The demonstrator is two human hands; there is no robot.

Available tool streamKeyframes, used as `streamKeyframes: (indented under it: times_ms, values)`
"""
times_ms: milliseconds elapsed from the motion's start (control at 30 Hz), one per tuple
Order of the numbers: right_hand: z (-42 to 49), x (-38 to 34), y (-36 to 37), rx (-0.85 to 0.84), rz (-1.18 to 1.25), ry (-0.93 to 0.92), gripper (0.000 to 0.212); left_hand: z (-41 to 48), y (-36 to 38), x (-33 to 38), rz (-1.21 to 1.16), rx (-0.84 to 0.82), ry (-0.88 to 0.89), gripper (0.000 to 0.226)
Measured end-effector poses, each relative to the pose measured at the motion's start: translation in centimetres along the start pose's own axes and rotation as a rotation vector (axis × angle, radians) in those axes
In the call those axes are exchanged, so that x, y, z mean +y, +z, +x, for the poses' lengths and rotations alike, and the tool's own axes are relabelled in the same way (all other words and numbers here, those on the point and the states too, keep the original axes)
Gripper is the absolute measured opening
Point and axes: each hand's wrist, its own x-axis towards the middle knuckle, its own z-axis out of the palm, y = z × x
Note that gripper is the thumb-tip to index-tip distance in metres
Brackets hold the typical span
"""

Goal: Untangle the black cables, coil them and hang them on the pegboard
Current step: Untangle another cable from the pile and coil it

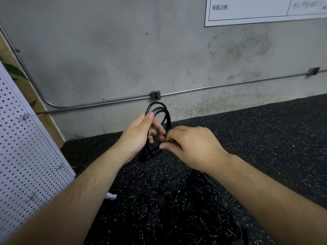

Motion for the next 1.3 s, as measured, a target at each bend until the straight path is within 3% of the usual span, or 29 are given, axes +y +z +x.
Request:
streamKeyframes:
  times_ms: [133, 300, 400, 533, 600, 800, 900, 1033, 1100, 1300]
  values:
    - [0.7, 0.2, -0.5, 0.115, 0.040, 0.228, 0.057, -1.0, 1.2, -0.2, 0.085, -0.163, -0.046, 0.039]
    - [0.7, 2.0, -1.1, 0.169, 0.387, 0.384, 0.041, -0.6, 1.5, 0.8, -0.293, -0.105, -0.139, 0.035]
    - [-0.5, 3.6, -0.4, 0.079, 0.795, 0.473, 0.023, 0.2, 0.1, 1.1, -0.438, -0.050, -0.178, 0.036]
    - [-2.2, 4.5, 1.6, -0.112, 0.899, 0.531, 0.029, 0.8, -1.2, 0.8, -0.669, -0.008, -0.257, 0.035]
    - [-2.3, 4.3, 2.2, -0.117, 0.942, 0.558, 0.025, 1.0, -1.4, 0.9, -0.739, 0.021, -0.265, 0.036]
    - [-0.4, 1.8, 1.9, 0.172, 0.805, 0.558, 0.020, 0.5, -0.1, 0.7, -0.561, 0.032, -0.191, 0.041]
    - [0.2, 0.8, 2.3, 0.157, 0.735, 0.582, 0.020, 0.1, 0.8, 1.0, -0.568, 0.015, -0.160, 0.041]
    - [0.2, -0.3, 2.4, 0.123, 0.850, 0.623, 0.046, -0.1, 1.0, 1.5, -0.653, 0.008, -0.158, 0.042]
    - [0.3, -0.6, 2.5, 0.135, 0.876, 0.580, 0.042, -0.1, 0.6, 1.5, -0.733, -0.006, -0.176, 0.041]
    - [0.4, -1.0, 3.6, 0.080, 0.571, 0.460, 0.032, -0.3, 1.7, 0.4, -0.726, 0.039, -0.172, 0.035]
